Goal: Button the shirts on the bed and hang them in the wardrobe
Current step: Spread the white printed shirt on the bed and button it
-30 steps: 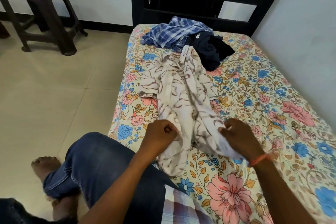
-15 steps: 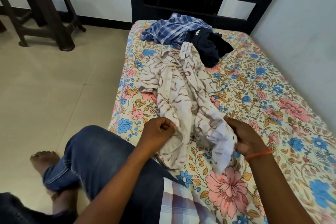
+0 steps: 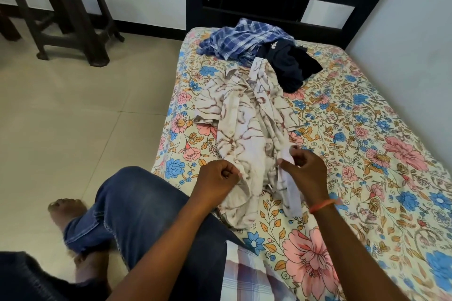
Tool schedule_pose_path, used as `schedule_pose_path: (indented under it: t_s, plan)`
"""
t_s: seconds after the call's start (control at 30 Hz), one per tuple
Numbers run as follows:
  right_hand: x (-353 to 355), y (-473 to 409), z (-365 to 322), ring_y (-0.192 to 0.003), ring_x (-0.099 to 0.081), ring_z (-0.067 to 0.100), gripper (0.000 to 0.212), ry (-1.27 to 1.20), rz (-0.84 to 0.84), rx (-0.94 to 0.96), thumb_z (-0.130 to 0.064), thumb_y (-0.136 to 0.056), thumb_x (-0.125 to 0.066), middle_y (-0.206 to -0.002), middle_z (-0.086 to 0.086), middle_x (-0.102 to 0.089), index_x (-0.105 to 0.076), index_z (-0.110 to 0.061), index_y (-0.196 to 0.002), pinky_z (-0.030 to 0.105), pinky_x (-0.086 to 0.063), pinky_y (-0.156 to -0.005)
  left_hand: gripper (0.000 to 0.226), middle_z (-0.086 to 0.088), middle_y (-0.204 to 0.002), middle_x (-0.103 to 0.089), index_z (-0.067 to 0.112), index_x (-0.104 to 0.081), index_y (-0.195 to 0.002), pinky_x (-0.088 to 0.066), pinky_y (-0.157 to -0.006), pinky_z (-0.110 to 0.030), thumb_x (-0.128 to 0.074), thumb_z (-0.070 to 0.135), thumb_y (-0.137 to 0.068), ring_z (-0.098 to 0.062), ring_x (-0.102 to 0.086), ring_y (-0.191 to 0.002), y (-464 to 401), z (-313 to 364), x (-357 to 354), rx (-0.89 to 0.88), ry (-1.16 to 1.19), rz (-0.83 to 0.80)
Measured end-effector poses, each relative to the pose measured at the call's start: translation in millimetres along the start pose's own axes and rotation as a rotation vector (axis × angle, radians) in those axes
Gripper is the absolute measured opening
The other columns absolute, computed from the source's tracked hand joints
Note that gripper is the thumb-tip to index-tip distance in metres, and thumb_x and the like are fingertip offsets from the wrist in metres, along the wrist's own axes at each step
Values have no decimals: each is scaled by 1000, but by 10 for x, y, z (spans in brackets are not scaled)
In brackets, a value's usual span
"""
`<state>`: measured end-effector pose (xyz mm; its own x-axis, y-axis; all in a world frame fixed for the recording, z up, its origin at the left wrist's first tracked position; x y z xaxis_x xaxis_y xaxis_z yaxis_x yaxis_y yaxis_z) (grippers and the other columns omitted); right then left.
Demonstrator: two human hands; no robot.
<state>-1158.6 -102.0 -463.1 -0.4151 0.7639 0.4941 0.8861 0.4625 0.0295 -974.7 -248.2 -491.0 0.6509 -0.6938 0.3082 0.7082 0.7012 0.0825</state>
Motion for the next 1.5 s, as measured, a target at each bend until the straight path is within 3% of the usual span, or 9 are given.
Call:
schedule_pose_path:
  t_s: [0.13, 0.27, 0.47, 0.6, 0.7, 0.87, 0.97, 1.1, 1.5]
  plan:
    - [59, 213, 287, -81, -70, 21, 33, -132, 120, -72, -15, -74, -85, -95, 7, -74, -70, -8, -103, 35, -57, -74, 6, 7, -71, -71, 17, -73, -77, -56, -68, -29, -73, 16, -82, -8, -67, -67, -19, -8, -40, -16, -53, -32]
    - [127, 325, 379, -65, -48, 22, 39, -375, 143, -141, -13, -79, -80, -76, 35, -61, -60, 19, -90, 32, -42, -61, 5, 7, -72, -72, 17, -74, -77, -58, -72, -38, -72, 16, -82, -13, -69, -68, -27, 8, -38, -16, -39, -41]
    - [143, 479, 115, -69, -52, 23, 18, -334, -42, -111, -9, -93, -64, -75, 21, -61, -66, 9, -89, 36, -42, -66, 8, 12, -72, -71, 18, -73, -77, -54, -69, -23, -73, 12, -83, -3, -64, -66, 28, 101, -52, -27, 49, -7]
    - [125, 634, -153, -54, -50, 8, 17, -18, 73, 201, -16, -88, -72, -60, 1, -62, -69, -8, -74, 26, -43, -60, 10, 16, -70, -67, 22, -71, -77, -48, -62, -14, -73, 15, -83, 3, -58, -62, 76, 184, -45, -95, 69, 51]
    - [45, 737, -348, -64, -65, 5, 15, 39, 164, 321, -15, -79, -81, -67, -14, -69, -72, -26, -79, 15, -48, -61, 9, 12, -71, -68, 22, -71, -77, -47, -62, -13, -73, 16, -82, 0, -61, -65, 101, 246, -48, -174, 52, 70]
    - [-150, 760, -379, -61, -63, 2, 13, 130, 193, 487, -7, -76, -83, -71, -12, -67, -74, -16, -81, 9, -47, -62, 4, 12, -70, -70, 17, -74, -79, -45, -61, -9, -75, 13, -81, 0, -62, -64, 134, 276, -93, -244, 33, 16]
    - [-277, 794, -399, -62, -64, 10, 6, 313, 187, 648, -13, -80, -78, -75, -2, -70, -75, -10, -84, 26, -53, -59, 1, 10, -73, -72, 14, -76, -82, -49, -64, -12, -75, 13, -82, -3, -65, -67, 117, 265, -110, -223, 87, 7]
    - [-380, 797, -367, -64, -65, 19, 10, 428, 166, 669, -8, -80, -79, -80, 2, -71, -74, -10, -88, 39, -54, -53, 5, 5, -73, -73, 11, -76, -82, -53, -67, -18, -73, 10, -84, -4, -67, -68, 67, 229, -110, -152, 178, -18]
    - [-430, 785, -390, -64, -65, 5, 12, 147, 25, 509, -8, -82, -69, -71, -12, -70, -76, -18, -80, 21, -53, -60, 12, -6, -72, -73, 12, -74, -78, -52, -65, -21, -70, 5, -87, -9, -65, -65, -1, 158, -114, -66, 287, -67]
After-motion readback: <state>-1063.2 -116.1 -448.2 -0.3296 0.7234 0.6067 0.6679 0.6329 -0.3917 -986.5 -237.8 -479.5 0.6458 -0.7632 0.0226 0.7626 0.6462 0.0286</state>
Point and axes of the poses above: each hand's wrist, its own y-axis away from the middle knuckle, its own x-axis out of the back of the hand, z = x × y, the point moved 3 cm from there along -y, towards the middle knuckle
